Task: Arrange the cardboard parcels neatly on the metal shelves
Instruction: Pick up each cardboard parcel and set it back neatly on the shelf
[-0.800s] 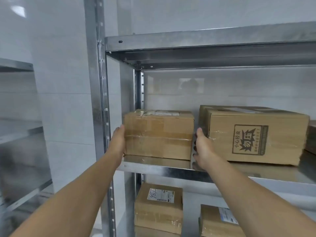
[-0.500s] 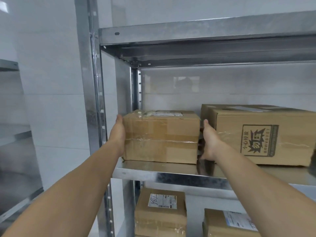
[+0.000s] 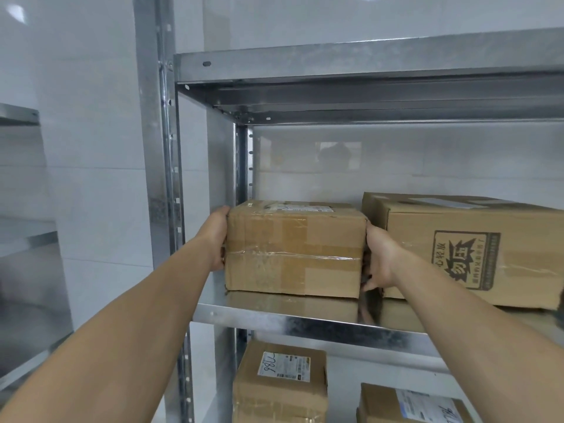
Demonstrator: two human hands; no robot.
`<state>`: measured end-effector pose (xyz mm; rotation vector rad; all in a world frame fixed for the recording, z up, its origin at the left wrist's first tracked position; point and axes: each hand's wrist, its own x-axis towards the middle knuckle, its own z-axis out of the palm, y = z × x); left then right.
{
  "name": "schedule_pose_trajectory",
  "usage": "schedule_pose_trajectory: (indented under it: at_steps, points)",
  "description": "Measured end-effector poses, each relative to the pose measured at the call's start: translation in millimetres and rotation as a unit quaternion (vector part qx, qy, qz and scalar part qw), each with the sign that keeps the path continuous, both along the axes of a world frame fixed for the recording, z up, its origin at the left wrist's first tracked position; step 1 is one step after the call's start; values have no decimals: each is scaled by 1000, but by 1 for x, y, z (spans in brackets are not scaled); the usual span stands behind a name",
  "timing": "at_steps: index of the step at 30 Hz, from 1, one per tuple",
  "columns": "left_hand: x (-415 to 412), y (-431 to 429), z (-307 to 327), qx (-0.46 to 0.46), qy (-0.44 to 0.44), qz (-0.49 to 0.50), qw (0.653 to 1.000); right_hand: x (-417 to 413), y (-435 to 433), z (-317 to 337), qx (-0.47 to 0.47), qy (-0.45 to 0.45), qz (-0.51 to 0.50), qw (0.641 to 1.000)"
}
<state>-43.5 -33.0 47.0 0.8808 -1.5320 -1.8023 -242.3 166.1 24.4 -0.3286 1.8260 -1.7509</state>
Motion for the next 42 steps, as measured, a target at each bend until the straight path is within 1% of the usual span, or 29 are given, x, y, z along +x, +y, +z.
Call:
schedule_pose_trajectory:
  at_steps: [8, 15, 19, 24, 28, 31, 33, 38, 42]
  points:
    - [-1, 2, 0, 12, 18, 4, 1000, -4, -2, -1, -16, 13, 12, 1000]
    - [4, 1, 0, -16, 73, 40, 996, -12, 3, 3, -89, 27, 39, 995]
    - [10, 0, 0, -12, 108, 36, 993, -20, 3, 1, -125, 4, 30, 992]
    - [14, -1, -4, -7, 110, 15, 994, -22, 2, 1, -135, 15, 7, 991]
    - [11, -8, -14, -4, 108, 6, 994, -13, 4, 3, -140, 19, 11, 990]
    - [8, -7, -19, -20, 106, -28, 994, -5, 3, 6, -140, 26, 19, 990]
    - [6, -3, -19, -14, 109, -51, 993, 1, 2, 6, -144, 26, 22, 989]
    - [10, 1, -21, -13, 124, -42, 991, 9, 0, 1, -164, 26, 27, 986]
    - [12, 3, -22, -23, 120, -35, 992, 12, 1, -6, -172, 27, 21, 985]
